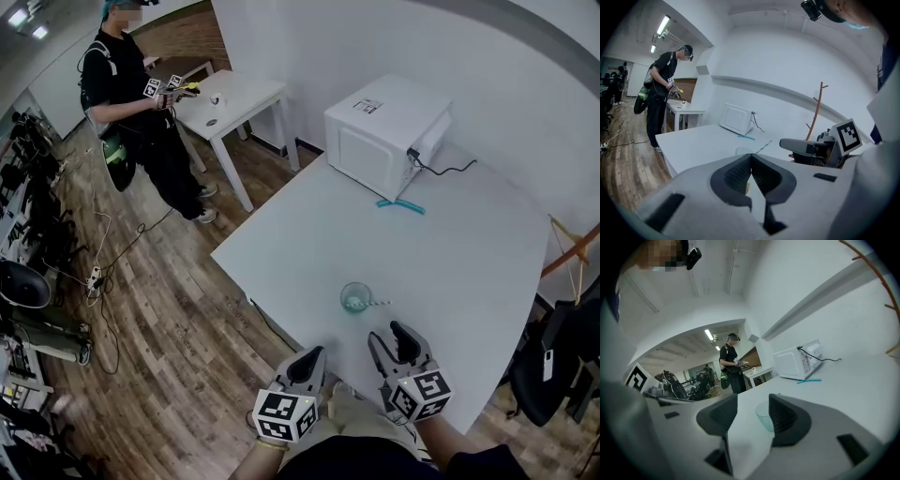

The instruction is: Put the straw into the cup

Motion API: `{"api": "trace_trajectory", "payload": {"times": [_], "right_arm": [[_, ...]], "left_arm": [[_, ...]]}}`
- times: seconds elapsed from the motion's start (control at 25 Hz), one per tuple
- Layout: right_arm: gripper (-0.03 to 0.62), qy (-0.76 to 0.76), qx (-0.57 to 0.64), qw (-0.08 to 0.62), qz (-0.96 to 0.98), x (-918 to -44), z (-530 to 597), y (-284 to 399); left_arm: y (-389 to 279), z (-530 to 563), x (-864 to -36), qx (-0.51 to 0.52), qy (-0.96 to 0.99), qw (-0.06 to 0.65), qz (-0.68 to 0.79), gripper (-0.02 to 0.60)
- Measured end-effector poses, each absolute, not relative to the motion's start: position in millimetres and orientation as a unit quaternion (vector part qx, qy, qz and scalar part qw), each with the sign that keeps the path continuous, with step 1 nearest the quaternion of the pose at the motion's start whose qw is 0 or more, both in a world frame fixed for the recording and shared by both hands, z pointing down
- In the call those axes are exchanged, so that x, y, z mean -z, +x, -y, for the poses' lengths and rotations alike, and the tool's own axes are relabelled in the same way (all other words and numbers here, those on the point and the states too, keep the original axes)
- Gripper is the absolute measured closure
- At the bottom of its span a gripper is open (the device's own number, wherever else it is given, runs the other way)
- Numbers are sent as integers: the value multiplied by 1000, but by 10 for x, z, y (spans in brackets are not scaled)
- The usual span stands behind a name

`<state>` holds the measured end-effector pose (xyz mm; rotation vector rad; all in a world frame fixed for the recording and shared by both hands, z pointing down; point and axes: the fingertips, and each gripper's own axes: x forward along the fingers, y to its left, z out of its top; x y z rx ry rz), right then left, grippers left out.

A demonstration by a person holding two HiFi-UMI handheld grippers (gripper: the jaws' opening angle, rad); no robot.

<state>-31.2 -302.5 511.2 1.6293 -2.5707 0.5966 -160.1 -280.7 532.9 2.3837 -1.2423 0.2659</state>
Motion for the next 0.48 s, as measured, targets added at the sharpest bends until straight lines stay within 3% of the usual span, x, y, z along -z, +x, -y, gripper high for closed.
{"api": "trace_trajectory", "payload": {"times": [0.2,0.48], "right_arm": [[388,534,-185,9,825,-4985,2782,-348],[488,553,-176,-1,815,-4885,2390,-347]], "left_arm": [[-1645,2629,-5291,-95,866,214,443,563],[-1691,2269,-5264,-93,873,210,431,563]]}}
